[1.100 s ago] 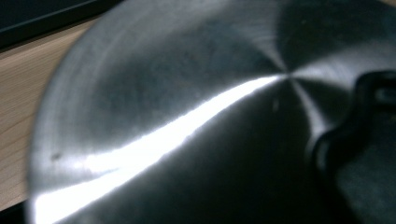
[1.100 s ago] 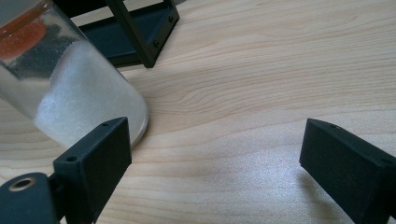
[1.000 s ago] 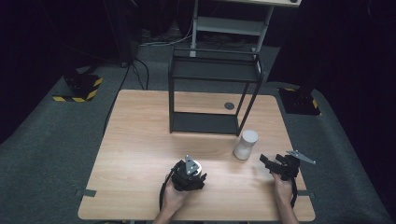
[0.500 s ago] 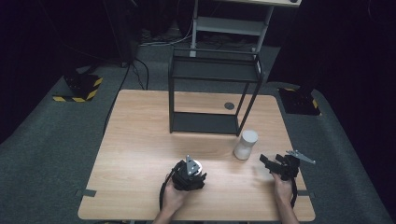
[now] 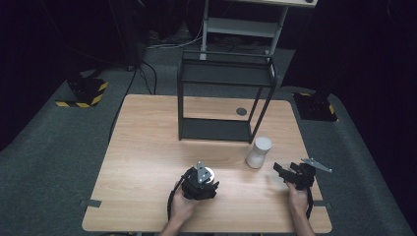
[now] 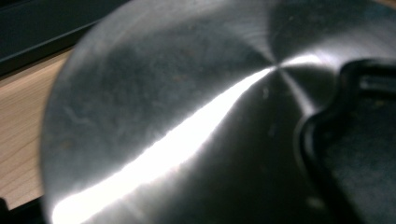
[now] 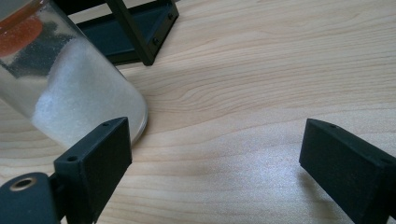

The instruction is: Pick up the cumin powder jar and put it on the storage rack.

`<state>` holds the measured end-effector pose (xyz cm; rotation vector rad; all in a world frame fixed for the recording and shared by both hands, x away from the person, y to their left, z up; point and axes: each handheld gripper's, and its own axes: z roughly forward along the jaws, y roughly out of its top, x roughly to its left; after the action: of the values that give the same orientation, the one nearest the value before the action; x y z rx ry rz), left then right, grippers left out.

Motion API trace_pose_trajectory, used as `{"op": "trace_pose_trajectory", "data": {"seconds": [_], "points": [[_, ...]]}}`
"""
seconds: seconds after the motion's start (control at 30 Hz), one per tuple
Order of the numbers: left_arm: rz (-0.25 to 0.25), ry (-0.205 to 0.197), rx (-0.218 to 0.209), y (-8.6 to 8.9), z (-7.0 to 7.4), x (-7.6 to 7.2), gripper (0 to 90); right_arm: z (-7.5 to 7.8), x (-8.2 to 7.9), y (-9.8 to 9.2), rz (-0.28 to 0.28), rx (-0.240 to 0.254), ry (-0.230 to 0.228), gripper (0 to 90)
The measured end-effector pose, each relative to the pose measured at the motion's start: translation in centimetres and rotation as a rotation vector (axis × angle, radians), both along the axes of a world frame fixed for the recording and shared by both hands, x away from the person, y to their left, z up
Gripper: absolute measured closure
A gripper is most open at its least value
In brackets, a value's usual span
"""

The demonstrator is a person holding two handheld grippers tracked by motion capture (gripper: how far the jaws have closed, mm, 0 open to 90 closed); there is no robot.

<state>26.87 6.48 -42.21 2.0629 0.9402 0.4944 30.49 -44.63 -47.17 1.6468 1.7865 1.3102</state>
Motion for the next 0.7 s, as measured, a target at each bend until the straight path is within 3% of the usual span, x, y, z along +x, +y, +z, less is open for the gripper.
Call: {"op": "trace_pose_trajectory", "data": {"seconds": [0.47,0.7], "points": [[-0.054,0.026,0.014,0.3,3.2,0.5,31.7,0.0,0.1,-0.1,0.002,0.005,0.004,8.3],[-0.06,0.008,0.042,0.1,4.8,0.5,31.6,0.0,0.0,-0.1,-0.002,0.008,0.004,8.4]]}}
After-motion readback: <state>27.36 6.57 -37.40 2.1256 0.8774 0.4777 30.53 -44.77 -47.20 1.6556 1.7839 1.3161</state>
